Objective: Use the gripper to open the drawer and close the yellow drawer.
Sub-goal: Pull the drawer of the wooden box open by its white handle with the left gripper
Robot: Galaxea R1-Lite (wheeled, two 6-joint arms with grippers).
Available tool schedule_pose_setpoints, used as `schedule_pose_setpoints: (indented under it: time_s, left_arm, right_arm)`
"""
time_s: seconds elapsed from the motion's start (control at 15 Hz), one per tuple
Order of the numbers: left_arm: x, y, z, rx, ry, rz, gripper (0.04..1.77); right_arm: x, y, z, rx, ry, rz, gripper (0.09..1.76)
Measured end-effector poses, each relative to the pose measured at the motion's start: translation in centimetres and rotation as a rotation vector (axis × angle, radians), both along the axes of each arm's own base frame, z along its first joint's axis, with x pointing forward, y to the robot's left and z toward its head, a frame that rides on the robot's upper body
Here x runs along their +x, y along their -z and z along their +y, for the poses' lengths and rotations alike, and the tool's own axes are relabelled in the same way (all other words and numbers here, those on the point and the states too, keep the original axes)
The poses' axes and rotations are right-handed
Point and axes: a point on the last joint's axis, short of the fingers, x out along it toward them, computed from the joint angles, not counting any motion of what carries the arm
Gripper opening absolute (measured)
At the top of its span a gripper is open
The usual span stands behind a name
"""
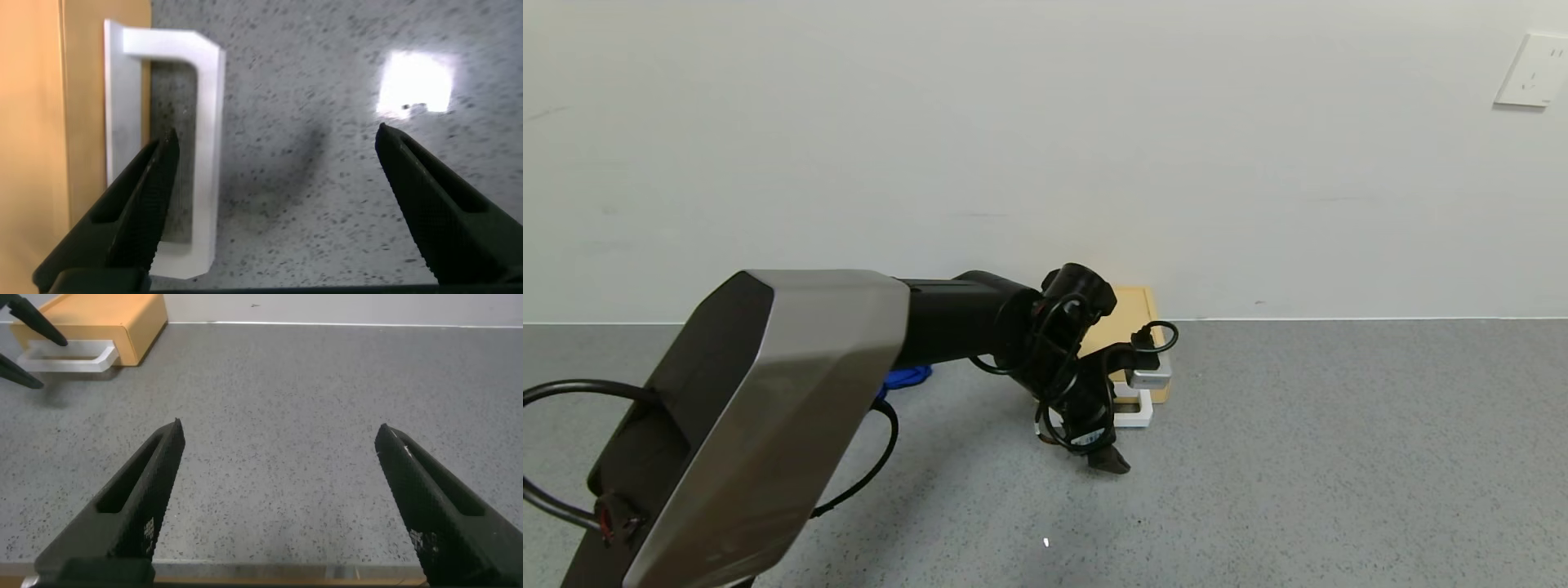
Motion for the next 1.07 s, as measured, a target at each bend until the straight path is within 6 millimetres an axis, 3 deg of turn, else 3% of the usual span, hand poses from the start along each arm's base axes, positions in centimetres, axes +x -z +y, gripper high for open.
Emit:
schedule_pose_setpoints:
  time_s: [1.07]
  left_arm:
    - [1.5,2.8,-0.3,-0.037,-0.029,0.039,1.73]
  right_arm:
    - [0.0,0.0,0.0,0.000,0.000,0.000,1.71]
